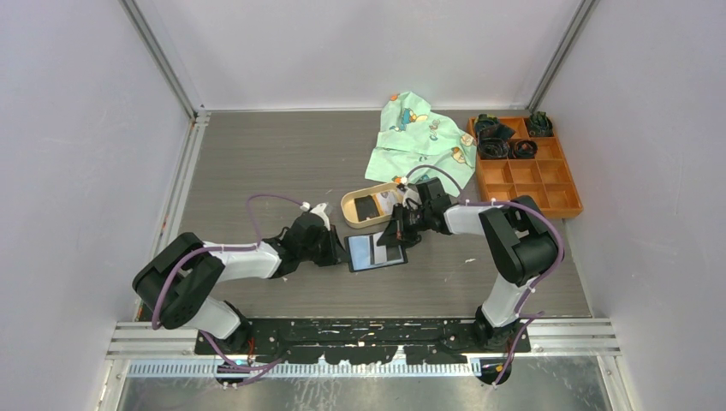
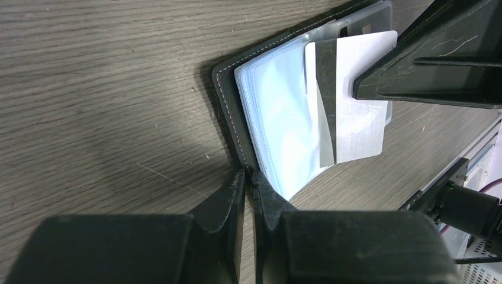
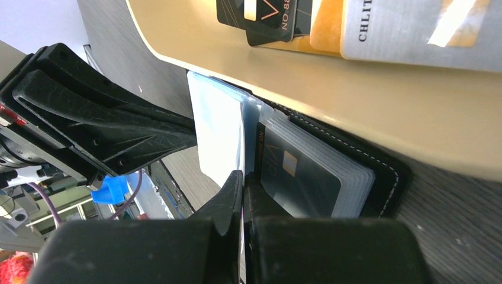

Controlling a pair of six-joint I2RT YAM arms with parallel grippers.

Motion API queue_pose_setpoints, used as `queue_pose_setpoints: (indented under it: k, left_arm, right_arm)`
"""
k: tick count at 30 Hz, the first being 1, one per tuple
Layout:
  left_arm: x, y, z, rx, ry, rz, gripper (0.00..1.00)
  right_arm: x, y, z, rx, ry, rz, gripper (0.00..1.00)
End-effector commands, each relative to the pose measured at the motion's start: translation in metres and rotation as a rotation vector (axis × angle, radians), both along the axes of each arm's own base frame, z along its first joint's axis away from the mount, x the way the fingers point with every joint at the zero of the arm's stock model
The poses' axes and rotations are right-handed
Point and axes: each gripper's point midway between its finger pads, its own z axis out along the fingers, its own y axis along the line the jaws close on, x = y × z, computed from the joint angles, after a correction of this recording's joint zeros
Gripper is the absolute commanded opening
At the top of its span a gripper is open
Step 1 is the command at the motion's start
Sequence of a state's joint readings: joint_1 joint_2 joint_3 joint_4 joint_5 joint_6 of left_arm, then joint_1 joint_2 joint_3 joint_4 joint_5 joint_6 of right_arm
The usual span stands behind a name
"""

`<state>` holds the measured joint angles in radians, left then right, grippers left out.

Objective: Put the credit cards into the card holder
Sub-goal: Insert the credit card into the card holder.

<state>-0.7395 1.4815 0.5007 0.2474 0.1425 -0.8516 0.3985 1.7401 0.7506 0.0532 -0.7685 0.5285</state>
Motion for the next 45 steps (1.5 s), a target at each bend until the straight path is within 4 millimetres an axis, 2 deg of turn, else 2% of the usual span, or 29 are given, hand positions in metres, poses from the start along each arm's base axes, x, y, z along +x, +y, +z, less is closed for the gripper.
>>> queue_pose_setpoints:
  k: [1,12,19,23,32,36,40,42,45]
  left_arm:
    - [-0.005,0.005,-0.004,0.043,0.011,-0.016,0.11]
    - [-0.004,0.003,-0.002,0.035,0.011,-0.018,0.1]
    - [-0.004,0.0,-0.002,0.023,0.014,-0.027,0.1]
    - [-0.005,0.001,-0.003,0.023,0.016,-0.024,0.1]
    - [-0.005,0.002,0.0,0.024,0.01,-0.019,0.12]
    - [-0.005,0.004,0.016,0.011,-0.021,-0.024,0.17]
    - [-0.005,0.003,0.041,-0.018,-0.074,-0.038,0.21]
    - [-0.007,-0.003,0.056,-0.042,-0.108,-0.054,0.23]
    - [-0.012,-0.024,0.079,-0.096,-0.161,-0.093,0.24]
  right_arm:
    - [0.001,-0.003,0.002,-0.028,-0.023,0.009,0.01]
    - [0.0,-0.012,-0.005,-0.106,0.018,-0.043,0.01]
    - [-0.009,0.005,-0.004,-0.03,0.051,0.013,0.01]
    - [-0.006,0.016,-0.002,0.006,0.032,0.04,0.01]
    - [-0.003,0.021,0.0,0.029,0.021,0.048,0.02]
    - [-0.001,0.022,-0.001,0.022,0.019,0.055,0.05]
    - [-0.001,0.022,-0.002,0.018,0.025,0.061,0.06]
    - [-0.001,0.022,-0.003,0.015,0.028,0.06,0.06]
    - [-0.001,0.022,-0.003,0.015,0.028,0.061,0.07]
